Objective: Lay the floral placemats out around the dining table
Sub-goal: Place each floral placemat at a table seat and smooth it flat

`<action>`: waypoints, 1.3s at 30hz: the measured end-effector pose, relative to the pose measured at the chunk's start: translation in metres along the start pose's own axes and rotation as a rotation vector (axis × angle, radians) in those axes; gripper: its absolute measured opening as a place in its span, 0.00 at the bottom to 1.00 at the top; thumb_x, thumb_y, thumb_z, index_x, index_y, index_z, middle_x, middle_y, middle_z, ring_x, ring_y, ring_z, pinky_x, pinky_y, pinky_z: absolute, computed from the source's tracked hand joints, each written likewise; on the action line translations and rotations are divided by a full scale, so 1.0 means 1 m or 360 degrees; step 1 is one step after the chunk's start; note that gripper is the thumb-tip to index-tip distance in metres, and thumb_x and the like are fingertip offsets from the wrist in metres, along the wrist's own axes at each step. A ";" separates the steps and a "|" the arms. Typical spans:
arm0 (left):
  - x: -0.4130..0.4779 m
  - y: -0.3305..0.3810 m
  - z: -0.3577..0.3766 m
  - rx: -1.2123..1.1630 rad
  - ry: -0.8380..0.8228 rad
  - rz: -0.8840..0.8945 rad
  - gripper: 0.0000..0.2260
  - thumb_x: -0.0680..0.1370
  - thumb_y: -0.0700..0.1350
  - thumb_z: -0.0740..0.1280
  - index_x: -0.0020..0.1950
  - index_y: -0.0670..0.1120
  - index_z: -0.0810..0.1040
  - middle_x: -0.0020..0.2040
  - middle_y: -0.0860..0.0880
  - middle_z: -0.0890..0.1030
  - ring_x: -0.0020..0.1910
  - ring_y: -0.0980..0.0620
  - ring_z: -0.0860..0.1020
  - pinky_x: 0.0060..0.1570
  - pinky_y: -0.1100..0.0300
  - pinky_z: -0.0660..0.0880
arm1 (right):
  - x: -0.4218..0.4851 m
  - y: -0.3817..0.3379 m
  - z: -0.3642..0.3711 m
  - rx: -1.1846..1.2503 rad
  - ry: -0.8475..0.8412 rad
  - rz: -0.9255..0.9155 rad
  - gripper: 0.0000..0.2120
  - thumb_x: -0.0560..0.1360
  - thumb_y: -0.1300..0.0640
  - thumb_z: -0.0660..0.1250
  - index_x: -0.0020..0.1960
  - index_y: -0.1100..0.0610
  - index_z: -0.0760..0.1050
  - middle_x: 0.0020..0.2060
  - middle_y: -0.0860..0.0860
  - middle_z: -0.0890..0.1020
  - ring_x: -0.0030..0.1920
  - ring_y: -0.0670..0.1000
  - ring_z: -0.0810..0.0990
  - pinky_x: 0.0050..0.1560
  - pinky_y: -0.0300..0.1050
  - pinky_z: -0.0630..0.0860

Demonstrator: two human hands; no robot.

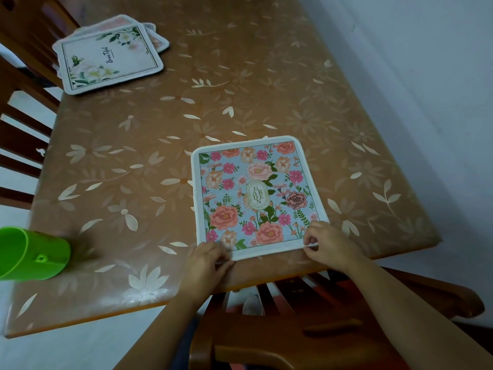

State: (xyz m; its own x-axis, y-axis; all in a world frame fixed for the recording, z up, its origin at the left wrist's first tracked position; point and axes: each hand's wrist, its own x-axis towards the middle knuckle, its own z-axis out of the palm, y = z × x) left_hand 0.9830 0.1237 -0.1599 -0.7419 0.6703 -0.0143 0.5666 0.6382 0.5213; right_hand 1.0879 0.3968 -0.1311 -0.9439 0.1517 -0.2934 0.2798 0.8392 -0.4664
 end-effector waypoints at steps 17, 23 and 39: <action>0.005 0.002 -0.001 0.0011 0.0000 0.0052 0.15 0.64 0.46 0.77 0.48 0.47 0.78 0.48 0.46 0.79 0.48 0.45 0.75 0.46 0.51 0.74 | 0.005 -0.002 0.006 -0.0217 0.0144 -0.0112 0.17 0.70 0.51 0.69 0.56 0.56 0.73 0.53 0.51 0.72 0.57 0.50 0.68 0.57 0.41 0.64; 0.018 0.000 0.010 0.0251 -0.0256 0.0162 0.28 0.74 0.60 0.62 0.70 0.52 0.63 0.74 0.46 0.58 0.73 0.43 0.53 0.68 0.41 0.50 | 0.021 -0.009 0.029 -0.0449 -0.0099 -0.0112 0.30 0.75 0.38 0.55 0.72 0.43 0.48 0.75 0.50 0.45 0.74 0.54 0.39 0.71 0.60 0.41; 0.124 -0.021 0.021 0.0435 -0.0117 -0.0127 0.26 0.75 0.65 0.43 0.71 0.63 0.42 0.74 0.55 0.41 0.72 0.53 0.35 0.67 0.43 0.35 | 0.149 -0.019 0.019 -0.0664 0.0124 -0.0247 0.33 0.72 0.32 0.45 0.71 0.44 0.42 0.75 0.51 0.49 0.74 0.59 0.44 0.66 0.72 0.42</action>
State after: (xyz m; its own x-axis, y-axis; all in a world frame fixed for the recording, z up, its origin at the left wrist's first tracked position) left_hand 0.8863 0.2015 -0.1902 -0.7657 0.6332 -0.1129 0.5905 0.7616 0.2669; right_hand 0.9449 0.3933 -0.1822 -0.9840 0.0327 -0.1754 0.0542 0.9914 -0.1190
